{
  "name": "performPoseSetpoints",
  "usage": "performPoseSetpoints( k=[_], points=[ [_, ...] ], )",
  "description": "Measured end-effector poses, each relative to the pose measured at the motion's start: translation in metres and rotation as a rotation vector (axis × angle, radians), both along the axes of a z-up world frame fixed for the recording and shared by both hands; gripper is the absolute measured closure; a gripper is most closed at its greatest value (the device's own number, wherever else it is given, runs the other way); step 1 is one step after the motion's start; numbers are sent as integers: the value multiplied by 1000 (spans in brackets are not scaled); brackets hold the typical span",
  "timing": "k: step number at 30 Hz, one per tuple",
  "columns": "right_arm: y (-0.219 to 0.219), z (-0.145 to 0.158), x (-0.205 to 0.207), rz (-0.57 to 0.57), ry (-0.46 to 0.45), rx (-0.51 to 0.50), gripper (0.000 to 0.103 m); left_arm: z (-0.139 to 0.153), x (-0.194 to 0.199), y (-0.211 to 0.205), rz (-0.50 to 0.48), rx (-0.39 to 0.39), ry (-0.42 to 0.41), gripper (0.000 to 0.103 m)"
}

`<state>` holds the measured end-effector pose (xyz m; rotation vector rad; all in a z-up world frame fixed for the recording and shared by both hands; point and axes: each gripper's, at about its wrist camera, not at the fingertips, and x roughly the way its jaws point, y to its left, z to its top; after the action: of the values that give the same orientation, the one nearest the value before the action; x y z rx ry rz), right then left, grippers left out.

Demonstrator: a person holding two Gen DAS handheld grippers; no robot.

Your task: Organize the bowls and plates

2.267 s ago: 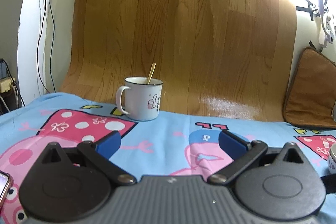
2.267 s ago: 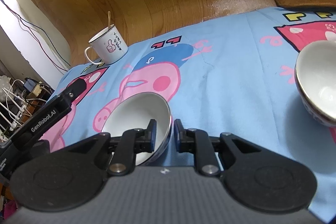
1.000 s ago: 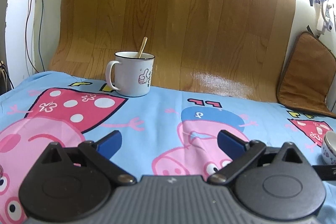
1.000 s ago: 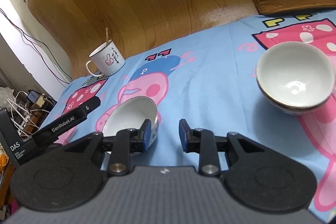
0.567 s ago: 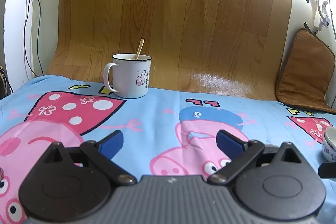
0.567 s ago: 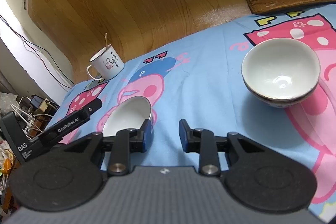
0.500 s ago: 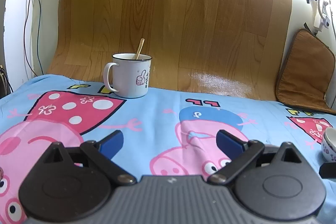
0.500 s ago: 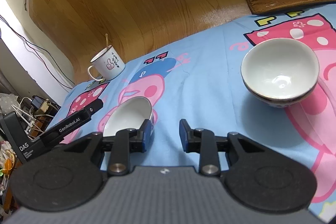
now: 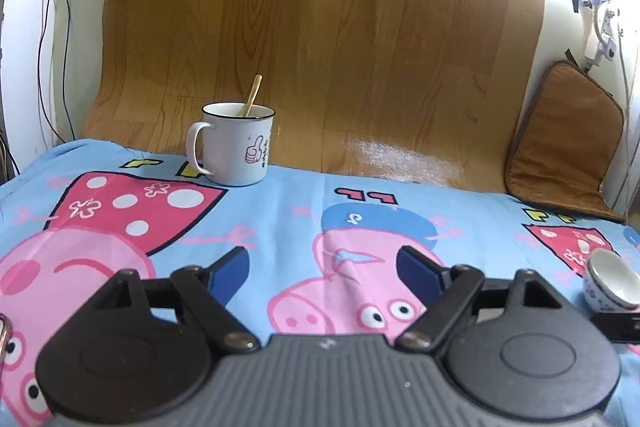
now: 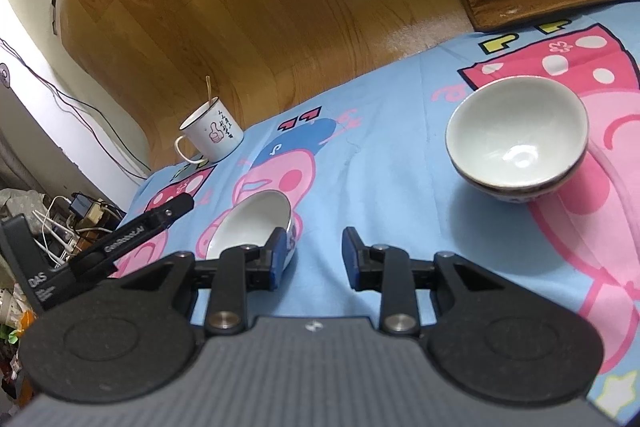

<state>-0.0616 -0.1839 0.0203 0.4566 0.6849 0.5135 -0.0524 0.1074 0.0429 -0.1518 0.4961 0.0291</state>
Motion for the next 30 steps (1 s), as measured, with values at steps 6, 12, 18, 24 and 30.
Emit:
performPoseSetpoints(
  k=[6, 12, 18, 24, 30],
  points=[
    [7, 1, -2, 18, -26, -29, 69, 5, -9, -3, -24, -25, 36, 29],
    [7, 2, 1, 9, -25, -24, 67, 3, -9, -4, -30, -29, 75, 34],
    [9, -1, 3, 11, -9, -14, 66, 3, -9, -9, -60, -49, 93, 35],
    [11, -2, 6, 25, -5, -14, 66, 3, -10, -15, -76, -44, 95, 35],
    [15, -3, 8, 37, 0, -9, 66, 4, -10, -19, -98, -56, 96, 36]
  ],
)
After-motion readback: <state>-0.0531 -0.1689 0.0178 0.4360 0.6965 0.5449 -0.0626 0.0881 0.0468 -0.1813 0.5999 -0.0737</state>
